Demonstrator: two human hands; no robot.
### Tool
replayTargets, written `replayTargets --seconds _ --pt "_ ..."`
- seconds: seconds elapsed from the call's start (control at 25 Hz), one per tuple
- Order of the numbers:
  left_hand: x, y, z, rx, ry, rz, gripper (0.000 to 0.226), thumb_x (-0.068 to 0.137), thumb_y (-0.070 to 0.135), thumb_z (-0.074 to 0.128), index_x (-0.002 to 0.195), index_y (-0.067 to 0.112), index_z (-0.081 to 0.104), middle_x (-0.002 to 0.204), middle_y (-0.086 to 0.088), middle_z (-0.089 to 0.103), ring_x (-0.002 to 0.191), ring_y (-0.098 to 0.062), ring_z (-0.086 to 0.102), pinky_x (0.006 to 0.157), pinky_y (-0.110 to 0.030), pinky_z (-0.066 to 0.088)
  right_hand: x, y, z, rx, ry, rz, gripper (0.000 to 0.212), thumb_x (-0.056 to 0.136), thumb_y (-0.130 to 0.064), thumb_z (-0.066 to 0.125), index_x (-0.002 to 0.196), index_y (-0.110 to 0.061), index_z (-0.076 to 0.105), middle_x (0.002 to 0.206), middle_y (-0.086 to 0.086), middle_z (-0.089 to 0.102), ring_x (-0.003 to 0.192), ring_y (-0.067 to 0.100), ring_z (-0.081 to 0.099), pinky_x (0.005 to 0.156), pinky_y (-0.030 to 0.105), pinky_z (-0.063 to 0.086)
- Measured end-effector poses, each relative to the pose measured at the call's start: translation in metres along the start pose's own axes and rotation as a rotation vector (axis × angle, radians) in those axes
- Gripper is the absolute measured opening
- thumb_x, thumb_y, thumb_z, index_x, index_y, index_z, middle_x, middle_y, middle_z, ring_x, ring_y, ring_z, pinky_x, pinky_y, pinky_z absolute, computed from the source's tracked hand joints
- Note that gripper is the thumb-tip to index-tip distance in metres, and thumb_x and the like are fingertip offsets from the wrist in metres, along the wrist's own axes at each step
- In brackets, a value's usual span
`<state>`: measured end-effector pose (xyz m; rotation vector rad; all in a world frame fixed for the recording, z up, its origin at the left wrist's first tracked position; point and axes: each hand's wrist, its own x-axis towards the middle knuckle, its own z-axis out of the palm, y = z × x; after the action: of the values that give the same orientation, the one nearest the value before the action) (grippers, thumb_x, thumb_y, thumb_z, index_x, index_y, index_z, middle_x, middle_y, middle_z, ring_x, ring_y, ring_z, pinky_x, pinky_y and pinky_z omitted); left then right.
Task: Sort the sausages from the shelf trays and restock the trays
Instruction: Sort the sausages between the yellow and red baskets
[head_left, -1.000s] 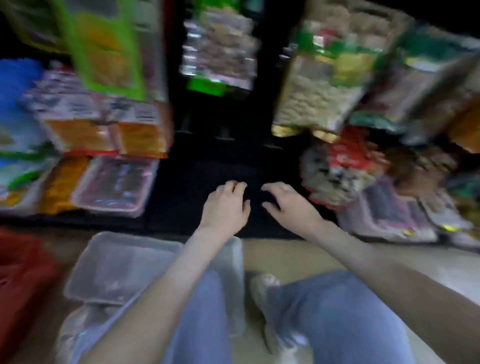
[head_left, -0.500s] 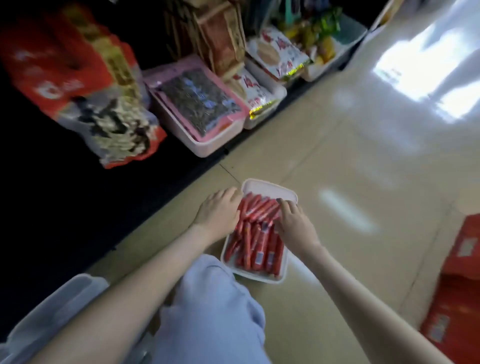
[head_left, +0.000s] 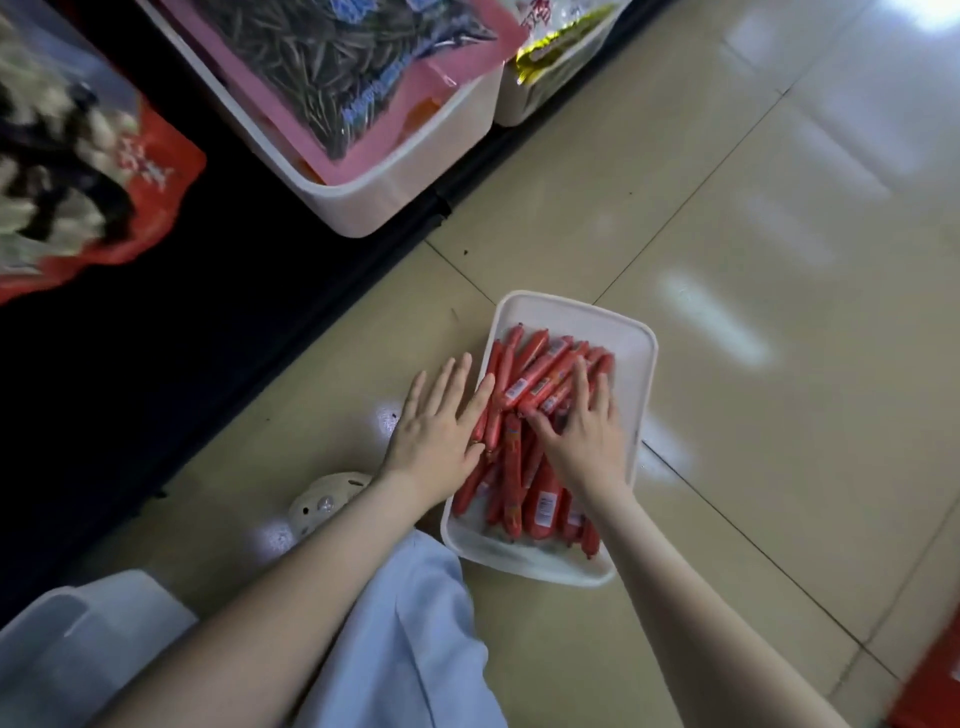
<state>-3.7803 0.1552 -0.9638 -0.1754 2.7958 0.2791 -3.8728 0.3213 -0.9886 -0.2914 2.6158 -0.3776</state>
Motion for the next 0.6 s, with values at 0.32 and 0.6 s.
replayTargets --seconds 0.32,0.6 --pt "0.040 -0.007 0.034 -0.090 -0.107 0.008 0.098 0.089 0.054 0.047 0.143 0.023 -0.029 0.146 -0.006 -0.037 0.137 -0.020 -0.031 0.112 -0.044 -0.021 0.077 -0.030 0.008 0.211 -0.127 0.576 0.115 0.067 -0.065 0.065 0.149 -0.020 -0.002 0.142 0.020 0.040 0.135 0.039 0.028 0.113 0.046 0.018" --pt "0.028 -0.021 0.012 -0.439 -0.079 -0.122 0.092 0.089 0.046 0.054 0.151 0.018 -0.008 0.155 -0.010 -0.025 0.142 -0.022 -0.025 0.110 -0.034 -0.020 0.065 -0.044 0.020 0.445 -0.208 0.436 0.070 0.060 -0.027 0.069 0.122 -0.012 0.039 0.103 0.006 0.060 0.110 0.030 0.054 0.094 0.043 0.047"
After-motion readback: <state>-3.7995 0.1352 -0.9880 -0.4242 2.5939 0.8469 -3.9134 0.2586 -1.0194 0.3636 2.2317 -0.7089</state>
